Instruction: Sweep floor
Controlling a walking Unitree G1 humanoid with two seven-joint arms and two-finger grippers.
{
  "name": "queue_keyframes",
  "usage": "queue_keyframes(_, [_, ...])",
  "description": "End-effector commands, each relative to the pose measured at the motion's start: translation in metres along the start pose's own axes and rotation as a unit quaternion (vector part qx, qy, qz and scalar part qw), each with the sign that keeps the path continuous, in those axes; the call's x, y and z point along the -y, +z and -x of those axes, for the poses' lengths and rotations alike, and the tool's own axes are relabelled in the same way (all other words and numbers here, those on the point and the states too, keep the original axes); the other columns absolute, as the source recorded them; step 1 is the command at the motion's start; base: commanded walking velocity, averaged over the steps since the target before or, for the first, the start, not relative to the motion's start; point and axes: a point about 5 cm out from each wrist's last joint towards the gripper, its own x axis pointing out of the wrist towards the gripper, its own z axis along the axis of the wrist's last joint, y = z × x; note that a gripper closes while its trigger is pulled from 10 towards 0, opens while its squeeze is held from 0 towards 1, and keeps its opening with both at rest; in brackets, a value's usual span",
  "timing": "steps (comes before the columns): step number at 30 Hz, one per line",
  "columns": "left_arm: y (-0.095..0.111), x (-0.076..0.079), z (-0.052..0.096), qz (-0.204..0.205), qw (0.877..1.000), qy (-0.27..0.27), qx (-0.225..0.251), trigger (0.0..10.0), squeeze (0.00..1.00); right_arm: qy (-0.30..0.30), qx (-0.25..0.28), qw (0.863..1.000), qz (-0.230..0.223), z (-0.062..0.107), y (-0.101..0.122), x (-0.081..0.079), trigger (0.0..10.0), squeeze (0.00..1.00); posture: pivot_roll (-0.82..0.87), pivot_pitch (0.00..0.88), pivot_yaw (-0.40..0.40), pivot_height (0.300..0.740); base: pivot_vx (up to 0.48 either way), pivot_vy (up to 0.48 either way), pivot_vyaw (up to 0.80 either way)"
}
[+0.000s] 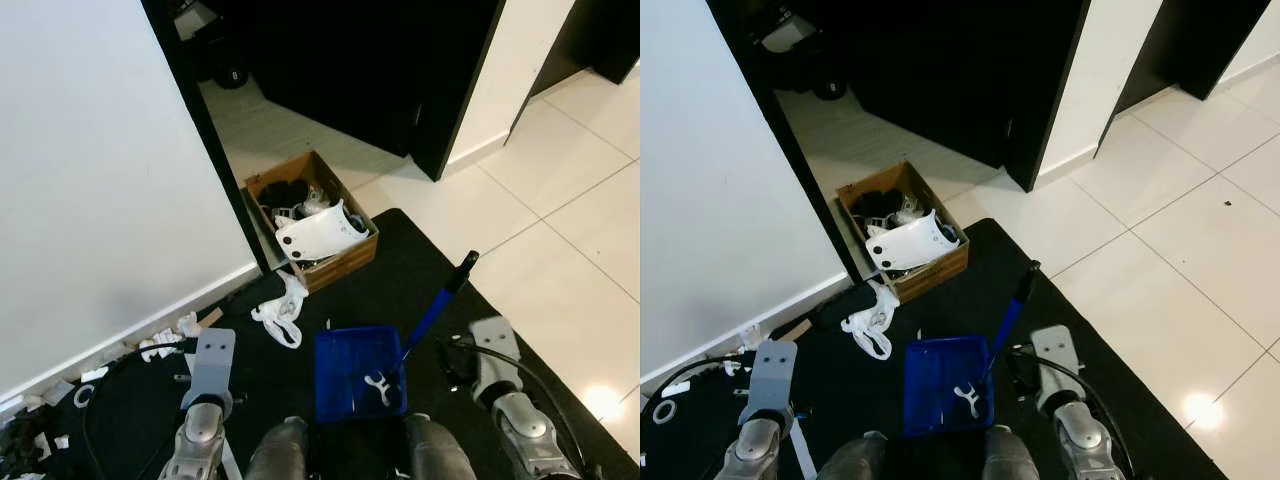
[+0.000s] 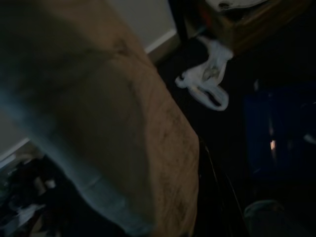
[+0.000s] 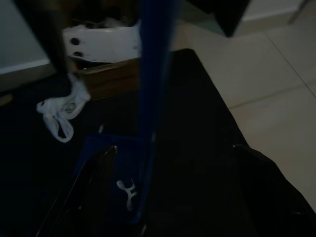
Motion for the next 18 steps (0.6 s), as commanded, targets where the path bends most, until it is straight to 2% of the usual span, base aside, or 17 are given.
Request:
queue_keyframes(1, [-0.006, 0.002, 0.004, 0.019, 1.0, -0.009, -0.006, 10.0, 0.0, -0.006, -0.008, 1.0, -0.009, 0.004, -0.006, 0.0, 10.0, 0.0, -0.02, 0.126, 0.05, 0.74, 0.0, 0.0, 0.0])
queue_keyframes(2, [-0.006, 0.003, 0.004, 0.031, 0.999, -0.016, -0.001, 10.0, 0.0, -0.008, -0.007, 1.0, -0.009, 0.004, -0.006, 0.001, 10.0, 0.0, -0.03, 0.122, 0.054, 0.74, 0.0, 0.0, 0.0])
queue_keyframes(8, [-0.005, 0.004, 0.003, 0.04, 0.999, -0.031, 0.003, 10.0, 0.0, -0.012, -0.007, 1.0, -0.016, 0.004, -0.007, 0.004, 10.0, 0.0, -0.04, 0.11, 0.064, 0.74, 0.0, 0.0, 0.0])
queue_keyframes(9, [-0.005, 0.008, 0.003, 0.033, 0.997, -0.064, 0.002, 10.0, 0.0, 0.026, -0.014, 0.999, -0.028, 0.005, -0.01, -0.004, 10.0, 0.0, -0.03, 0.103, 0.067, 0.74, 0.0, 0.0, 0.0])
queue_keyframes(11, [-0.006, 0.013, 0.004, 0.027, 0.995, -0.093, -0.003, 10.0, 0.0, 0.048, -0.013, 0.998, -0.034, 0.006, -0.012, -0.008, 10.0, 0.0, -0.03, 0.099, 0.066, 0.74, 0.0, 0.0, 0.0])
queue_keyframes(14, [-0.007, 0.014, 0.004, 0.023, 0.994, -0.108, -0.004, 10.0, 0.0, 0.051, -0.013, 0.998, -0.045, 0.005, -0.011, -0.008, 10.0, 0.0, -0.03, 0.095, 0.064, 0.74, 0.0, 0.0, 0.0])
queue_keyframes(18, [-0.009, 0.014, 0.004, 0.042, 0.992, -0.121, -0.008, 10.0, 0.0, 0.05, -0.013, 0.997, -0.055, 0.004, -0.01, -0.007, 10.0, 0.0, -0.04, 0.096, 0.063, 0.74, 0.0, 0.0, 0.0])
